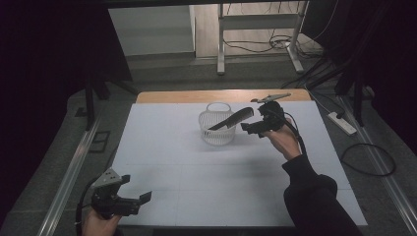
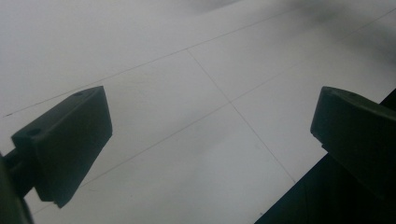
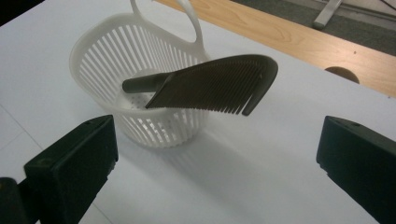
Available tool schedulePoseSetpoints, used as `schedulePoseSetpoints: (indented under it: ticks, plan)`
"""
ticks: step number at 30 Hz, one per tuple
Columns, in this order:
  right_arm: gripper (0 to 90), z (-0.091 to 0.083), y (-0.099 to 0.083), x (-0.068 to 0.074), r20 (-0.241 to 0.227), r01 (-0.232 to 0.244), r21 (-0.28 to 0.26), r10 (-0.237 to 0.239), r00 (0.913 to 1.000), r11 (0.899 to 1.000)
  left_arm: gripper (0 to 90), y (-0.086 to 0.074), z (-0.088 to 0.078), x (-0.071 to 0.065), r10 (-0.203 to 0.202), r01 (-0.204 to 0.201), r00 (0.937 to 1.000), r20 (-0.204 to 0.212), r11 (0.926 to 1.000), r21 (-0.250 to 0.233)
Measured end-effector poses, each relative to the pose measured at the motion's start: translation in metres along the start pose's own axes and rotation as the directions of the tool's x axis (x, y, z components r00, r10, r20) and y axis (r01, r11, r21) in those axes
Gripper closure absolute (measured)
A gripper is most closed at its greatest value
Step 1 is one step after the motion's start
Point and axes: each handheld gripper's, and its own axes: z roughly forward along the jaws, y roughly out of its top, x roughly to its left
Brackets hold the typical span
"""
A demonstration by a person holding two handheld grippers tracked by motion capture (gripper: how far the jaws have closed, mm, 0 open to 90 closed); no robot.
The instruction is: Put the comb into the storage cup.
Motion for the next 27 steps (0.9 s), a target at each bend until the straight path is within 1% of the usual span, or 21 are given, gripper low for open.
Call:
schedulePoseSetpoints:
  ticks: [5,18,26,27]
  plan:
    - [0.0,-0.001,-0.005,0.001,-0.009,0.003,-0.001,-0.003,1.0000,1.000,0.0,0.000,0.000,0.000,0.000,0.000,1.0000,0.001,1.0000,0.000]
    - [0.0,-0.003,-0.016,0.012,-0.025,0.022,0.003,-0.022,0.9995,1.000,0.0,0.000,0.000,0.000,0.000,0.000,1.0000,0.004,1.0000,-0.002]
    - [0.0,-0.010,-0.019,0.020,-0.039,0.035,-0.003,-0.035,0.9986,0.999,0.0,0.000,0.000,0.000,0.001,-0.001,1.0000,0.004,1.0000,-0.002]
    - [0.0,-0.010,-0.019,0.021,-0.038,0.043,0.000,-0.043,0.9984,0.999,0.0,0.000,0.000,0.000,0.001,-0.001,1.0000,0.004,1.0000,-0.001]
